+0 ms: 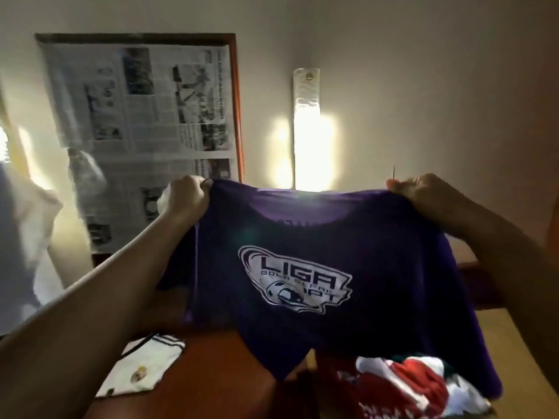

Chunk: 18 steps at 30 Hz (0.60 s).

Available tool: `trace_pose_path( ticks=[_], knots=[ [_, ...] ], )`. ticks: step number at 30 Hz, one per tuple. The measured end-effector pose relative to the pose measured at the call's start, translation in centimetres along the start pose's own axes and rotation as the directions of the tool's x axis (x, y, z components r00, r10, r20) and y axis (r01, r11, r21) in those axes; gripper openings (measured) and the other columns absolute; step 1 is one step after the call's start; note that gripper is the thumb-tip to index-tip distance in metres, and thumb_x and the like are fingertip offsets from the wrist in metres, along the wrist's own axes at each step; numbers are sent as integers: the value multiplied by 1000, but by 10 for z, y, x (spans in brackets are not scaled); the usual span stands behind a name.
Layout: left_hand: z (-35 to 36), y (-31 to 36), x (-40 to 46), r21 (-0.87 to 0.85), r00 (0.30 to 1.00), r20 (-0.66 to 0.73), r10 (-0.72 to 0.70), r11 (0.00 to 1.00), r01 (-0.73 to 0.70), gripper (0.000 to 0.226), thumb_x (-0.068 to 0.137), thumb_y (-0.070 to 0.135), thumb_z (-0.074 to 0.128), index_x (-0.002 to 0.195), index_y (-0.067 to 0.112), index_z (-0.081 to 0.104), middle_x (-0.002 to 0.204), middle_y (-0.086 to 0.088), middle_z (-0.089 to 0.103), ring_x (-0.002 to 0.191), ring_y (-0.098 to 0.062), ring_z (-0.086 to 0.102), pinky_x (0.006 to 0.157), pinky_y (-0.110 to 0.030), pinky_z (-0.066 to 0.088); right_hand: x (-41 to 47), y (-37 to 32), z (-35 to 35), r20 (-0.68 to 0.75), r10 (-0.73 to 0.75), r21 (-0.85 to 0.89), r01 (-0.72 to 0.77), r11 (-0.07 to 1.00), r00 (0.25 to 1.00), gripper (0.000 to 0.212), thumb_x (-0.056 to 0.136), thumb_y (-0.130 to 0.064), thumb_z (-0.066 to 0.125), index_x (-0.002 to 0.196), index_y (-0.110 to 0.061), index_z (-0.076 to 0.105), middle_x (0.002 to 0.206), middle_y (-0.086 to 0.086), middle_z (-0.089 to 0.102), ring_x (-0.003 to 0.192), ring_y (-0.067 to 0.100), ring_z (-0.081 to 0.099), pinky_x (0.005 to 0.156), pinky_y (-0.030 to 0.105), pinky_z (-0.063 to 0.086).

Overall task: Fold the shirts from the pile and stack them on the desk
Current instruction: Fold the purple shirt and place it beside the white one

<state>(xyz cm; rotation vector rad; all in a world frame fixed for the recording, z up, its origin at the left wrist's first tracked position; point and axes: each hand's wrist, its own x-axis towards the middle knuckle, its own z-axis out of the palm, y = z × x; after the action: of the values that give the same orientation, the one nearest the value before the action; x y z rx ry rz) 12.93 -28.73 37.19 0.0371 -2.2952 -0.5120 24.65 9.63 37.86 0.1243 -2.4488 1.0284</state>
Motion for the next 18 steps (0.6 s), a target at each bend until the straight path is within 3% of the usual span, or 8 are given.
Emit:
trace_pose_path(
  ticks=[2, 5, 6, 8, 11, 13, 15, 18],
  knots=[
    [-8, -14, -16, -291, 988, 92, -123, 946, 145, 34, 98, 31, 41, 95, 11, 68, 86, -16, 69, 78, -35, 64, 60, -29, 47, -35, -13, 22, 261, 18, 74, -39, 996, 965, 47, 97, -33, 52, 70, 5, 62, 61, 17, 57, 54, 17, 48, 60, 32, 38],
    [-18, -10, -47, -749, 909, 368, -197, 516, 415, 32, 97, 11, 37, 86, 9, 67, 72, -8, 65, 64, -23, 60, 53, -26, 47, -73, -13, 50, 568, -3, 191, -128, 973, 823, 35, 95, -26, 55, 70, -3, 62, 64, 15, 52, 54, 18, 46, 57, 34, 39],
    [-25, -5, -59, -793, 883, 431, -184, 391, 468, 32, 97, 10, 36, 84, 11, 66, 74, -8, 65, 69, -23, 60, 59, -28, 48, -79, -12, 59, 591, -14, 150, -93, 984, 806, 32, 96, -26, 54, 76, -4, 65, 70, 16, 56, 60, 21, 51, 59, 35, 42],
    [-31, 6, -81, -790, 831, 538, -140, 259, 556, 29, 99, 14, 38, 86, 12, 63, 77, -7, 64, 77, -23, 60, 71, -32, 48, -81, -17, 83, 530, -43, 134, -33, 990, 847, 25, 97, -18, 53, 89, 1, 66, 73, 18, 59, 63, 25, 53, 58, 31, 45],
    [-32, 19, -107, -748, 777, 629, -32, 246, 616, 21, 97, 22, 45, 99, 11, 63, 83, -7, 62, 88, -26, 56, 87, -39, 45, -66, -32, 126, 364, -119, 240, 30, 970, 924, 19, 97, -8, 51, 96, 6, 62, 74, 15, 59, 61, 22, 56, 57, 30, 48],
    [-33, 27, -120, -728, 768, 640, -21, 304, 615, 23, 99, 22, 42, 102, 12, 63, 89, -7, 61, 90, -24, 56, 89, -40, 45, -53, -42, 150, 326, -167, 318, 59, 946, 930, 19, 98, -16, 52, 113, -7, 60, 97, 9, 63, 83, 20, 62, 72, 32, 52],
    [-38, 34, -125, -737, 792, 610, -22, 352, 577, 25, 101, 20, 39, 100, 16, 63, 93, -7, 62, 92, -22, 57, 87, -39, 45, -45, -54, 168, 395, -215, 447, 17, 894, 893, 35, 96, -18, 55, 130, -19, 51, 123, -1, 57, 113, 15, 55, 86, 24, 47],
    [-52, 35, -122, -757, 834, 552, -20, 408, 510, 25, 100, 16, 40, 112, 20, 61, 106, -8, 64, 101, -25, 60, 92, -41, 49, -38, -78, 184, 543, -298, 635, -151, 758, 785, 49, 87, -19, 65, 133, -24, 49, 128, -5, 59, 121, 12, 53, 95, 24, 39]
  ],
)
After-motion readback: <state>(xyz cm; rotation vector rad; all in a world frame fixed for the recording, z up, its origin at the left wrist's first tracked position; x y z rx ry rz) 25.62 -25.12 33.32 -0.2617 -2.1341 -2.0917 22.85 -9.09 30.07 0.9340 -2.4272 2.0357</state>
